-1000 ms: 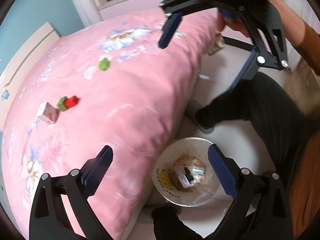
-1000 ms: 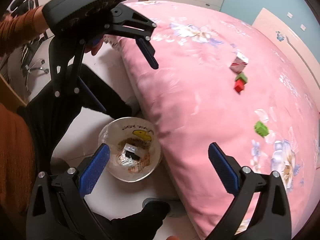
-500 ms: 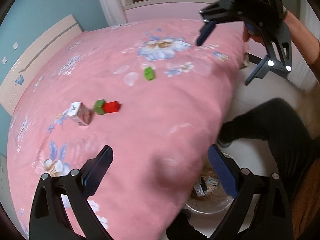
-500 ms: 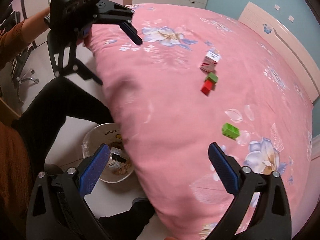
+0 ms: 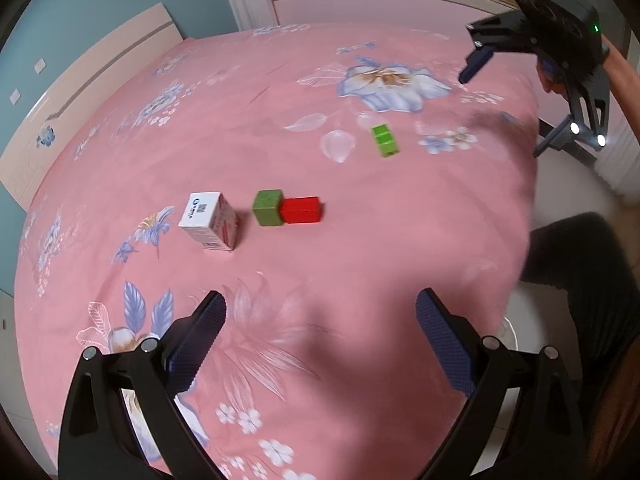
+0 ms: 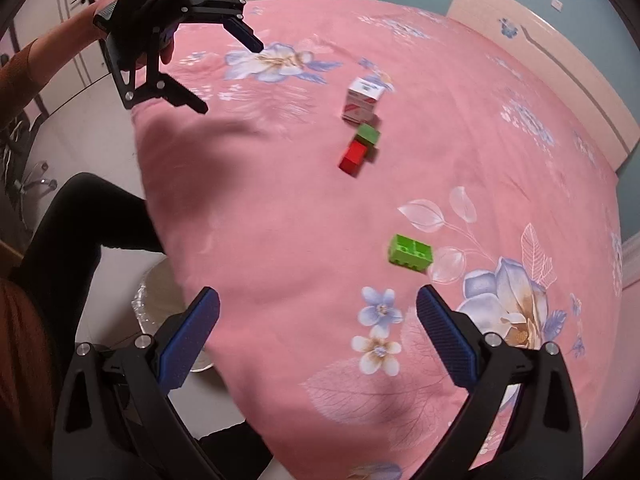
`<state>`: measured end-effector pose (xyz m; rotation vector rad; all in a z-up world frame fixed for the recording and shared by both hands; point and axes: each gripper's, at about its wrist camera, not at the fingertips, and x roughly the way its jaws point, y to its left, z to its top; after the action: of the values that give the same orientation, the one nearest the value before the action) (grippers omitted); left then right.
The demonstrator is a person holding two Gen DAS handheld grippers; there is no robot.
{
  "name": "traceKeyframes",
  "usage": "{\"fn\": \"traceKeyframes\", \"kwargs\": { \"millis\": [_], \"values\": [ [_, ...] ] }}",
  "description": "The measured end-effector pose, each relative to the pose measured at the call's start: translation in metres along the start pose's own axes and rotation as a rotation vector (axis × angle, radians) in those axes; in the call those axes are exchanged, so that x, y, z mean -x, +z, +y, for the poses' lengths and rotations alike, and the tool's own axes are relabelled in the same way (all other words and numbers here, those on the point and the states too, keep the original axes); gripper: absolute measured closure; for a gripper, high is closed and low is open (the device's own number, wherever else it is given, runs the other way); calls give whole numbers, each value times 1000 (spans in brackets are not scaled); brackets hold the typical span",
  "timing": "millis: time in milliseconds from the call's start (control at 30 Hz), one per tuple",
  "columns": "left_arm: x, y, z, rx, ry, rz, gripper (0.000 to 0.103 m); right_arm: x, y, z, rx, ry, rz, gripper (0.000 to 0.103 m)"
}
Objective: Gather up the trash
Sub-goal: 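Move both open tools back over the bedspread toward the remaining items, then close the left tool on the white medicine box while the right tool grasps the green Lego brick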
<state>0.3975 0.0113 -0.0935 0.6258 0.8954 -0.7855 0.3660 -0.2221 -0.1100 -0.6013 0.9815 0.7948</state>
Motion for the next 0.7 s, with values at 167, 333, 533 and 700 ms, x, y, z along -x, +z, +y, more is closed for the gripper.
{"fn": "traceKeyframes", "kwargs": {
  "millis": [167, 333, 533, 700],
  "values": [
    [-22, 3, 28, 18, -7, 13, 6, -26, 0, -26, -45, -10, 27, 7],
    [-43, 7, 54, 20, -11, 34, 6, -49, 4, -46, -77, -3, 50, 7],
    [-68, 13, 83, 54, -15, 43, 6, -66, 8, -61, -83, -4, 59, 7],
    [-91, 19, 101, 60, -28, 55, 6, -76, 13, -70, -82, -10, 71, 7]
  ]
}}
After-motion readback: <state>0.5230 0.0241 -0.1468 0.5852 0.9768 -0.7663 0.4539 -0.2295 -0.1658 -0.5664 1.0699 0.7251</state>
